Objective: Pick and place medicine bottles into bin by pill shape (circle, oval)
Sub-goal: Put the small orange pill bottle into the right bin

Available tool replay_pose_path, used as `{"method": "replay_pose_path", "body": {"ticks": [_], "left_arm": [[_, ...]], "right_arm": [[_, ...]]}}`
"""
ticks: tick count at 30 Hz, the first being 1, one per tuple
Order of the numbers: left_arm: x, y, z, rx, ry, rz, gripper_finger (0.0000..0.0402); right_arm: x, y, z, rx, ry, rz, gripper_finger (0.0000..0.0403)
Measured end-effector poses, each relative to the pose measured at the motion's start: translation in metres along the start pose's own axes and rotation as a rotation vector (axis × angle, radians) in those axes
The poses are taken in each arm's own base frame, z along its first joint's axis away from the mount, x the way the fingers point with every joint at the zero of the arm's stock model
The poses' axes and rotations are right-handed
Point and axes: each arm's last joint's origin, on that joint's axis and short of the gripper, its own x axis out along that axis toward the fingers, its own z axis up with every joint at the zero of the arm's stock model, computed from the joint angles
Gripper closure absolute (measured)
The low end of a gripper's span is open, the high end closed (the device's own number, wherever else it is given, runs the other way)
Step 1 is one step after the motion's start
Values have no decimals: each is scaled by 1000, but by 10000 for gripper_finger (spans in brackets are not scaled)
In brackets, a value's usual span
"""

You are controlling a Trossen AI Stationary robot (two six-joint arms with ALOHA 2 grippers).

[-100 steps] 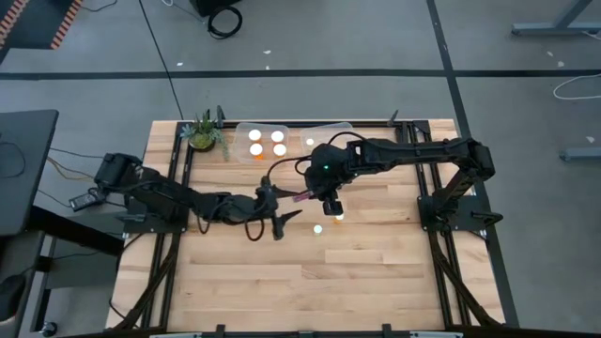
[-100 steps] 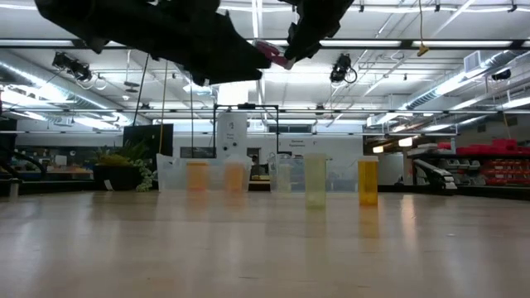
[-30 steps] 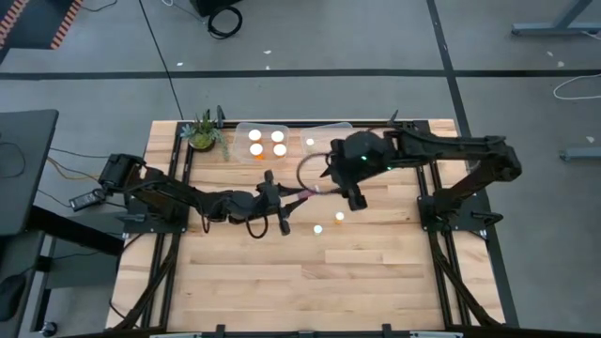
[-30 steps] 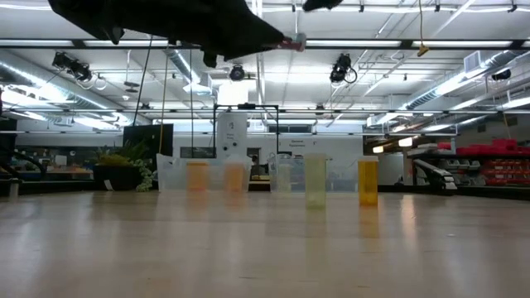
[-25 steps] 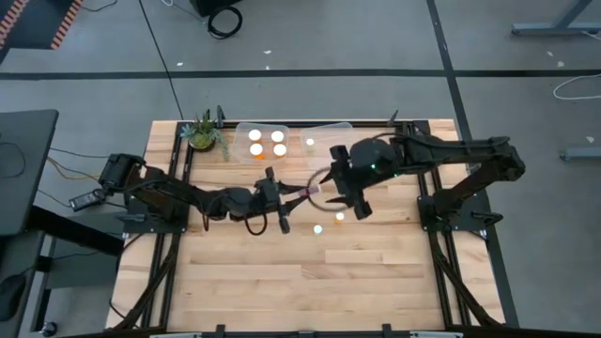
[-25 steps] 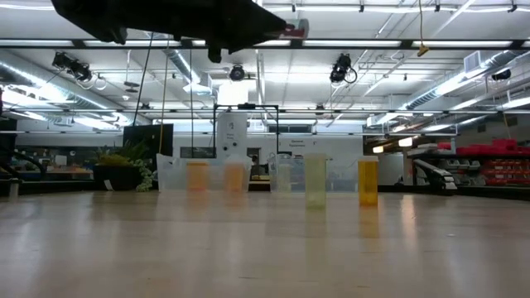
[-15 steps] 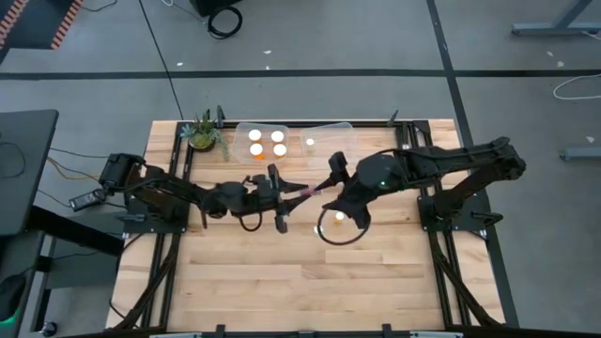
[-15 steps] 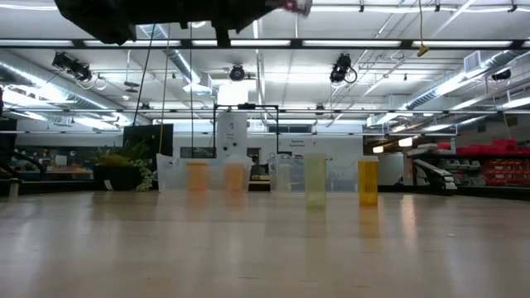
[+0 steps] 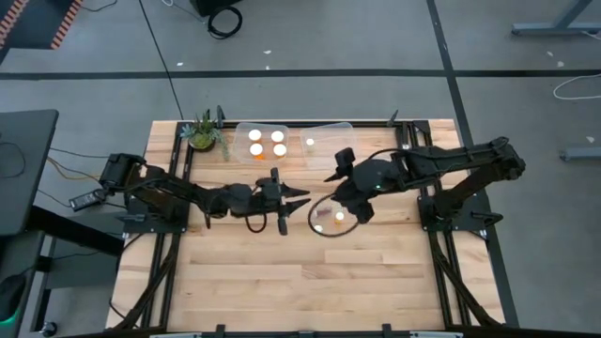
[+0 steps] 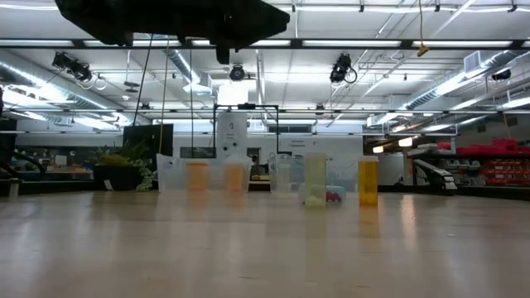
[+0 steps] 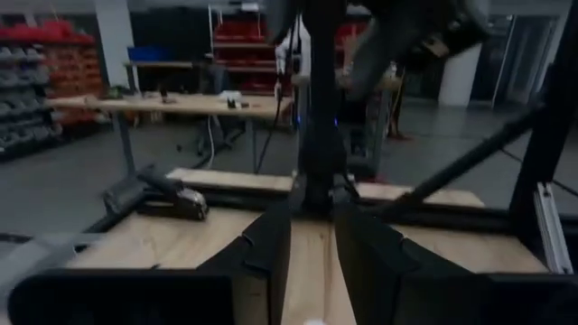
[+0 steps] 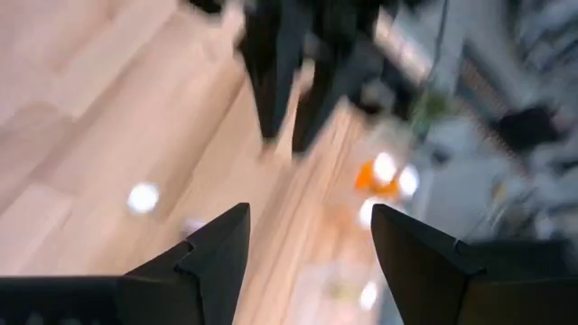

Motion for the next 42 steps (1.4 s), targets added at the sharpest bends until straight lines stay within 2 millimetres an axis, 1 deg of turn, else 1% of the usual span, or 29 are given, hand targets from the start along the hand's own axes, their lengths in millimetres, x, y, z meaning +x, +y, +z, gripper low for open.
{"method": "replay_pose_path", "body": {"ticks": [3, 4, 9, 14, 17, 21, 25, 30, 36, 42], "left_arm": [[-1, -2, -4, -2, 46, -5, 301], [-1, -2, -5, 1, 56, -5, 299], [-1, -1, -12, 18, 126, 13, 290], [-5, 1, -29, -32, 295, 46, 288], [-9, 2, -40, -52, 404, 66, 289], [-14, 4, -49, -95, 504, 100, 291], [-18, 2, -54, -138, 554, 118, 287], [-20, -3, -54, -147, 560, 105, 286], [-21, -4, -55, -144, 569, 103, 288], [-26, -4, -57, -155, 636, 108, 283]], "right_arm": [[1, -2, -11, 109, 21, 33, 164], [4, -1, -16, 133, 24, 51, 164], [43, 13, -47, 193, 125, 84, 164], [75, 29, -79, 226, 183, 111, 164], [85, 38, -95, 262, 221, 152, 164], [95, 50, -110, 310, 261, 189, 164], [98, 59, -117, 350, 292, 212, 164], [100, 64, -121, 417, 301, 253, 164], [108, 79, -126, 400, 337, 277, 164], [119, 84, -124, 406, 346, 276, 164]]}}
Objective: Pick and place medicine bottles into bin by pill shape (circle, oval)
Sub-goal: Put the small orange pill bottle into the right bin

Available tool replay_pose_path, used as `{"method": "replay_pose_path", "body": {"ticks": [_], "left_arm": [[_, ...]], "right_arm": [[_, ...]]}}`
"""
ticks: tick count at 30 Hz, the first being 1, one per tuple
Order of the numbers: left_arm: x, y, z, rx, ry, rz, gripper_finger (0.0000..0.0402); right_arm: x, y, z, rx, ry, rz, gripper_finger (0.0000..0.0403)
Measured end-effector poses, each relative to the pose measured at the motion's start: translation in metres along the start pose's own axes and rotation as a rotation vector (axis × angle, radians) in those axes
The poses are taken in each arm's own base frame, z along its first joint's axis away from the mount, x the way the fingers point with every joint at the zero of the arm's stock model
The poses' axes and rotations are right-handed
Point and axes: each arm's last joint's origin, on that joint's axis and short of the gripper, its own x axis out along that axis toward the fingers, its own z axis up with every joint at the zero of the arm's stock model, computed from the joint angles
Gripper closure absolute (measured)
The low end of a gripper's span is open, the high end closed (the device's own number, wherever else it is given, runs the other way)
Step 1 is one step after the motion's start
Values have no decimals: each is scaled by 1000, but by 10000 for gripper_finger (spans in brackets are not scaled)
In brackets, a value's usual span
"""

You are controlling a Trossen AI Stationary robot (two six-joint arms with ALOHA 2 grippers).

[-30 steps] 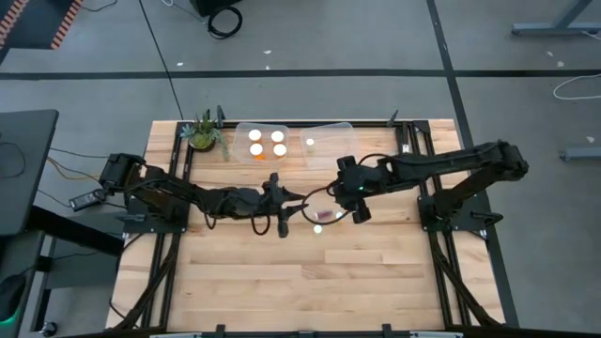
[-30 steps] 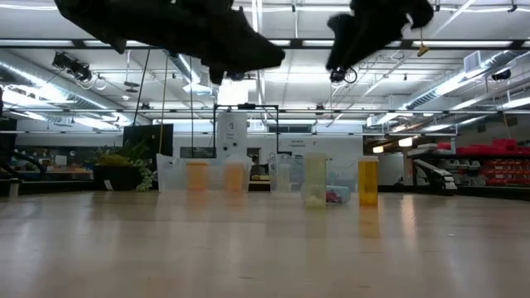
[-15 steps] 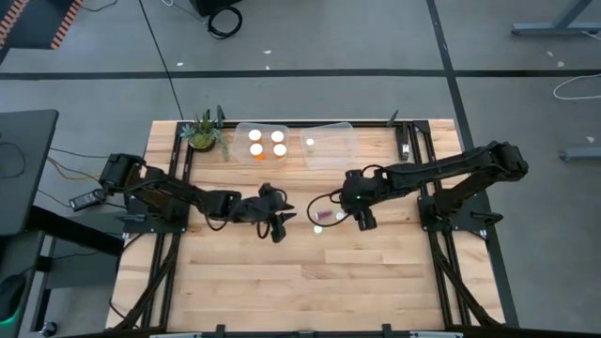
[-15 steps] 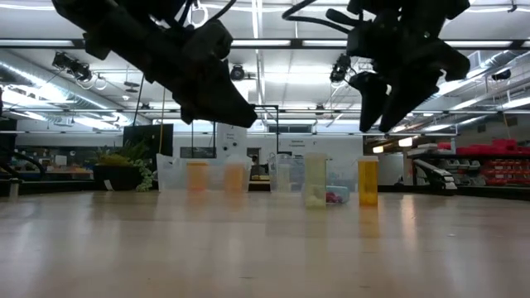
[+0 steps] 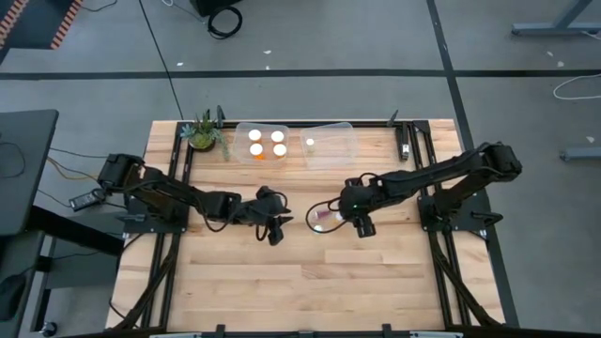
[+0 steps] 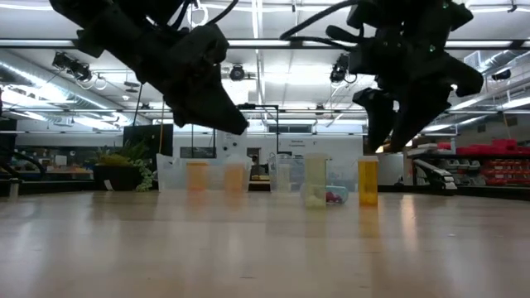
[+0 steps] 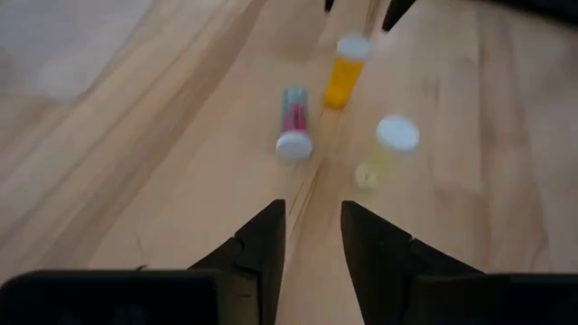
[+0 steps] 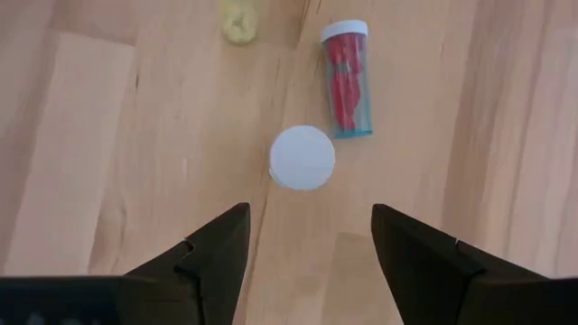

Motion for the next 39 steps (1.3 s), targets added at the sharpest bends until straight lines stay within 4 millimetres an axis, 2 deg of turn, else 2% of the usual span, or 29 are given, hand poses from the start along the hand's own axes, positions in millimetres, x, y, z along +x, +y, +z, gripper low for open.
{"method": "replay_pose_path", "body": {"ticks": [13, 22, 33, 39], "left_arm": [[-3, 3, -10, 6, 107, 43, 284], [-3, 3, -11, 5, 108, 44, 284], [-3, 3, -10, 5, 106, 43, 279], [-3, 3, -10, 5, 106, 43, 284]], "right_arm": [[35, -3, 9, -28, 58, -4, 164], [31, -4, 21, -41, 39, 9, 169], [31, -3, 22, -52, 32, 41, 234], [31, -4, 22, -71, 31, 20, 256]]}}
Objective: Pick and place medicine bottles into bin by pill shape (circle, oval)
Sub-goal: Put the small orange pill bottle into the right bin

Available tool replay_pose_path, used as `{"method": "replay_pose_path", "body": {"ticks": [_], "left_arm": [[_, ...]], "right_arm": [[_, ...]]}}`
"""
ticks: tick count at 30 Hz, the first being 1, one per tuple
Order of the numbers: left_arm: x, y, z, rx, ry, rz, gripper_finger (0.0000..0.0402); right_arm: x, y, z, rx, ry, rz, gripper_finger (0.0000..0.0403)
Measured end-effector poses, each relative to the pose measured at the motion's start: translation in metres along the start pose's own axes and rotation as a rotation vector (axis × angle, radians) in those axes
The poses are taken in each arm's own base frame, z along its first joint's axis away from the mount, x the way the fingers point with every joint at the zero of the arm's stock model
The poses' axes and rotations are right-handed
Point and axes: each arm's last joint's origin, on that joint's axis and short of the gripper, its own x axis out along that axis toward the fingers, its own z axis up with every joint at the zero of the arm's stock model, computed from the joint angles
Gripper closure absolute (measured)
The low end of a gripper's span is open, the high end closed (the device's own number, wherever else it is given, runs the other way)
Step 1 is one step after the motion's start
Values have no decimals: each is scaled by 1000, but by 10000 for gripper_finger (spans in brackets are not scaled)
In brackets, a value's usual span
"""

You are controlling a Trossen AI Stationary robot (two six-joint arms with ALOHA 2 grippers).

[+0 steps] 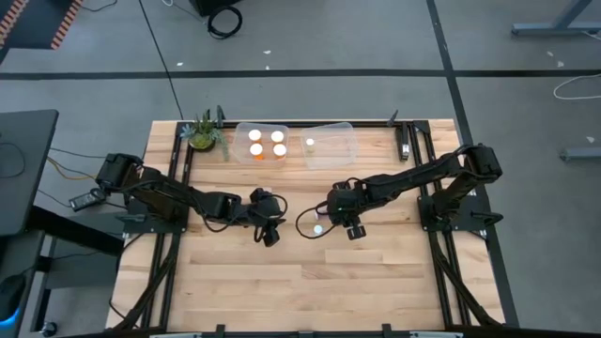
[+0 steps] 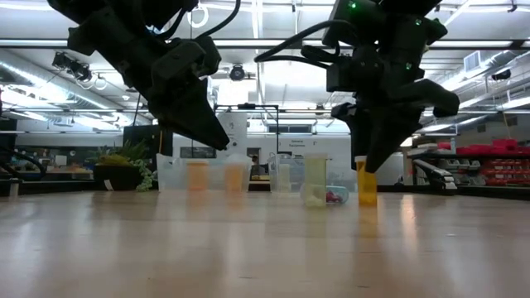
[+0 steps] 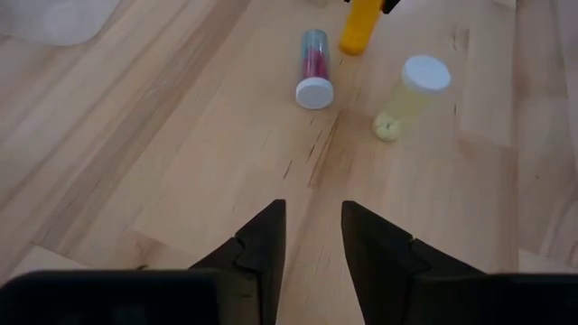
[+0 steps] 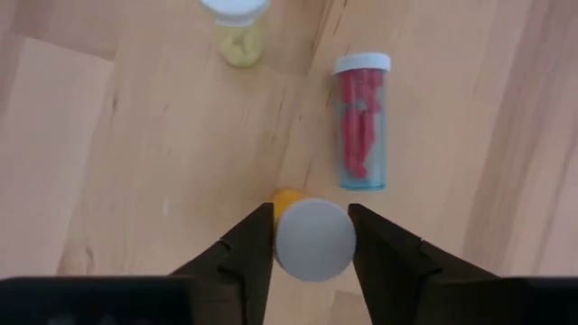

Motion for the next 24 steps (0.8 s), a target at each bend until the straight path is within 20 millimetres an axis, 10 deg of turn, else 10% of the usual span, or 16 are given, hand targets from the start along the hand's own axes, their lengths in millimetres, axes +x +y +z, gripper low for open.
{"method": "replay_pose_path", "body": {"ticks": [14, 24], "left_arm": [[0, 0, 1, -3, -11, 7, 280], [0, 1, 1, -18, -21, 23, 276]], "right_arm": [[-41, -33, 33, -17, -35, -101, 265], [-61, -124, 15, 110, -62, -208, 266]]}}
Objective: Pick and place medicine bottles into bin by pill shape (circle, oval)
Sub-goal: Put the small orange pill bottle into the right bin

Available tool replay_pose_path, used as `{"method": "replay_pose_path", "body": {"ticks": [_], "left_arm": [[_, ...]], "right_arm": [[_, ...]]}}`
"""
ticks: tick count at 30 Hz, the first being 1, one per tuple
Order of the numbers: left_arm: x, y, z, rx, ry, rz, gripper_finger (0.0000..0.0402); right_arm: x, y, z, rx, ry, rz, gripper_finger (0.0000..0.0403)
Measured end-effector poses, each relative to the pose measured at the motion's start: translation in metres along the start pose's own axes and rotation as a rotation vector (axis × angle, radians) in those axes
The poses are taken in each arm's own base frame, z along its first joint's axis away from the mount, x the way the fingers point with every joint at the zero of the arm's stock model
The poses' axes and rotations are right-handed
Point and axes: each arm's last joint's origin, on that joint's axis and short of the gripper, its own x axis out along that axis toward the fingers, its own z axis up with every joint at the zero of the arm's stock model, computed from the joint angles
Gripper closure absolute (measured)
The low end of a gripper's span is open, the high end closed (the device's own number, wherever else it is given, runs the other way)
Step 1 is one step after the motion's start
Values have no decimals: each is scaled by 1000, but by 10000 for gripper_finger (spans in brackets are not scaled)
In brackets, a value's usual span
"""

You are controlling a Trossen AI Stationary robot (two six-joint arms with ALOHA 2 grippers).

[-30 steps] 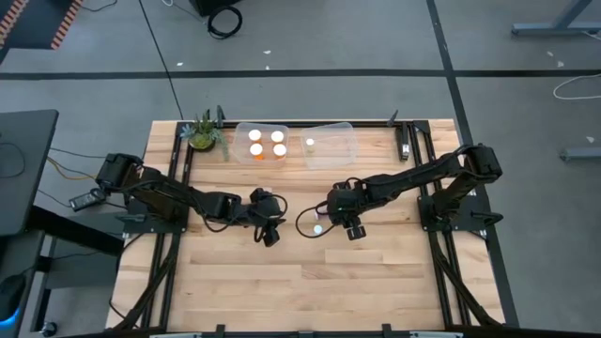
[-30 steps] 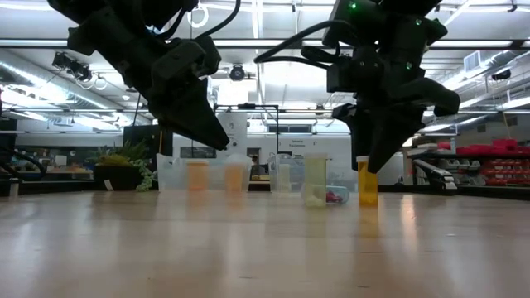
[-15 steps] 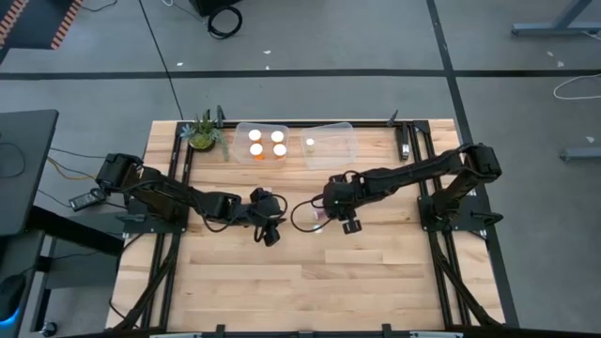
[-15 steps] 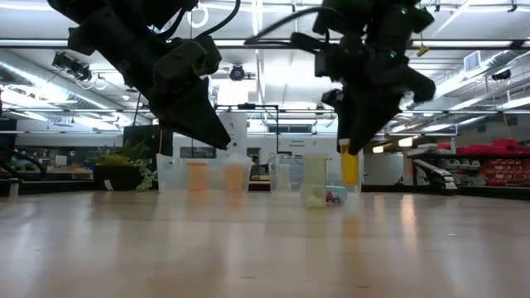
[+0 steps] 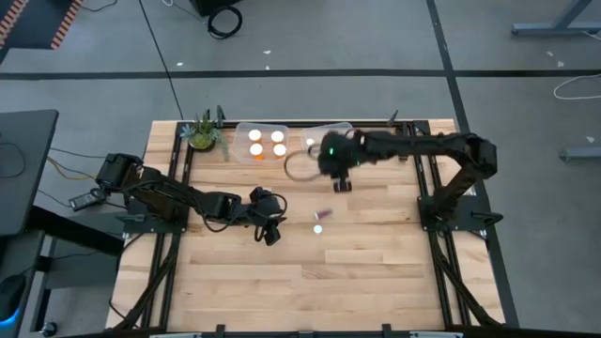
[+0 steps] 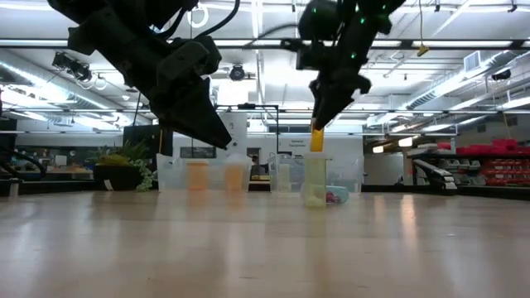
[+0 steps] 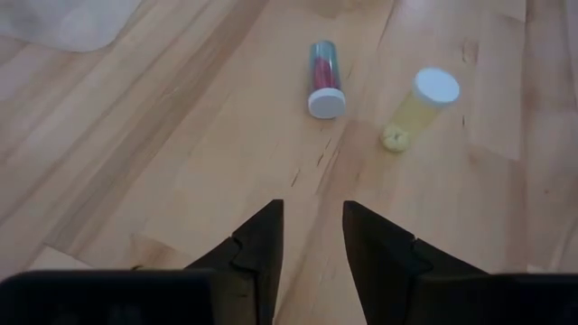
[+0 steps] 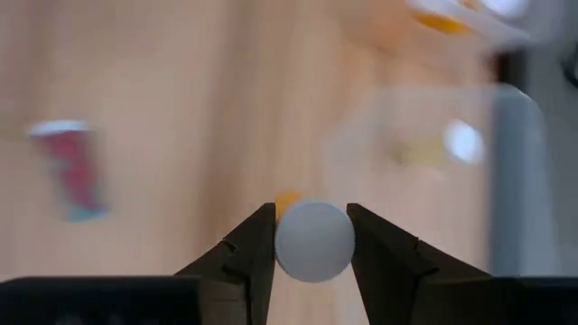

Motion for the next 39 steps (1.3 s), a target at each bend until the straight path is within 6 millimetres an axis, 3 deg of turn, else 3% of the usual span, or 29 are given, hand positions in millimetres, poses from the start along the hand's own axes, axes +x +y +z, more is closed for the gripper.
{"method": "replay_pose_path", "body": {"ticks": [7, 13, 23, 33, 39], "left_arm": [[0, 1, 1, 0, -22, 35, 279], [0, 1, 2, -2, -29, 32, 273], [0, 1, 2, -3, -31, 31, 279], [0, 1, 2, -3, -31, 31, 272], [0, 0, 2, -2, -30, 30, 278]], "right_arm": [[2, -60, -30, 153, 28, -85, 266], [9, -87, -50, 262, 41, -86, 266], [62, -88, -59, 269, 149, -13, 266], [63, -93, -59, 286, 111, -22, 257], [74, -92, -62, 289, 128, 8, 257]]}}
